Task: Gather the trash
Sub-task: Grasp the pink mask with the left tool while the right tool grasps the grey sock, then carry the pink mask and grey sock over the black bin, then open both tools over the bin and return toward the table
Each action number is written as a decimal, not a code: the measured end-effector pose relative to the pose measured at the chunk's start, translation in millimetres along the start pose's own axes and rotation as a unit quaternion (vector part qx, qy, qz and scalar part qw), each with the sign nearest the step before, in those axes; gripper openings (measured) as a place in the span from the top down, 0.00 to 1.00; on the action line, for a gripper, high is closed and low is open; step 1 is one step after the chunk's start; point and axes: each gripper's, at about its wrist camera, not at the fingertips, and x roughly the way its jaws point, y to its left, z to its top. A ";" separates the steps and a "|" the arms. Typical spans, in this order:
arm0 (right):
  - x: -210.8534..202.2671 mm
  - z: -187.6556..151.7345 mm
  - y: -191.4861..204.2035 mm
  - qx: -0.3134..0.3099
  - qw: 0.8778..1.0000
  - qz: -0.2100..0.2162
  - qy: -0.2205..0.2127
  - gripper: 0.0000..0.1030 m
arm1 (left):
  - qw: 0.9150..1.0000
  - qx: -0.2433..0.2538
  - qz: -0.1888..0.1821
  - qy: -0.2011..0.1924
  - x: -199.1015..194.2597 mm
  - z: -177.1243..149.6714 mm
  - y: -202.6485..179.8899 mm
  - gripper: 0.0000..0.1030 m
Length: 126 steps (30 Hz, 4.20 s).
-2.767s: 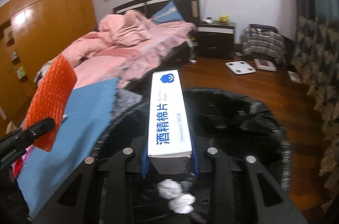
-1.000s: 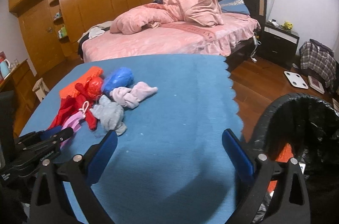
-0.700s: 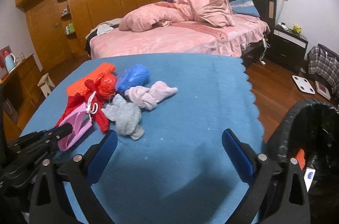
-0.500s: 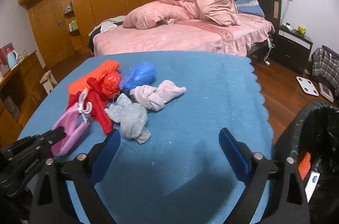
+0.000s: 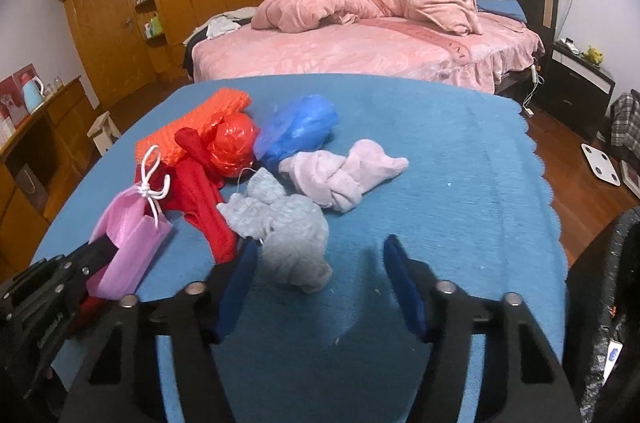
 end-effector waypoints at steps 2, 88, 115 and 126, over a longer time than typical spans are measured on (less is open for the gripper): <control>-1.7 -0.9 4.2 -0.010 1.000 0.017 -0.002 0.71 | 1.000 0.001 -0.002 0.000 -0.1 -0.2 0.2 0.99; -263.4 -88.1 -254.7 0.180 0.947 -0.220 -0.148 0.65 | 0.937 0.194 -0.291 -0.009 -79.8 -34.8 -304.1 0.89; -179.5 -35.5 -126.3 0.104 0.981 -0.109 -0.125 0.06 | 0.989 0.117 -0.061 -0.061 -69.2 1.0 -81.7 0.22; -100.5 -19.2 -40.2 0.041 0.992 -0.072 -0.091 0.06 | 0.998 0.055 0.025 -0.020 -34.8 9.1 17.2 0.22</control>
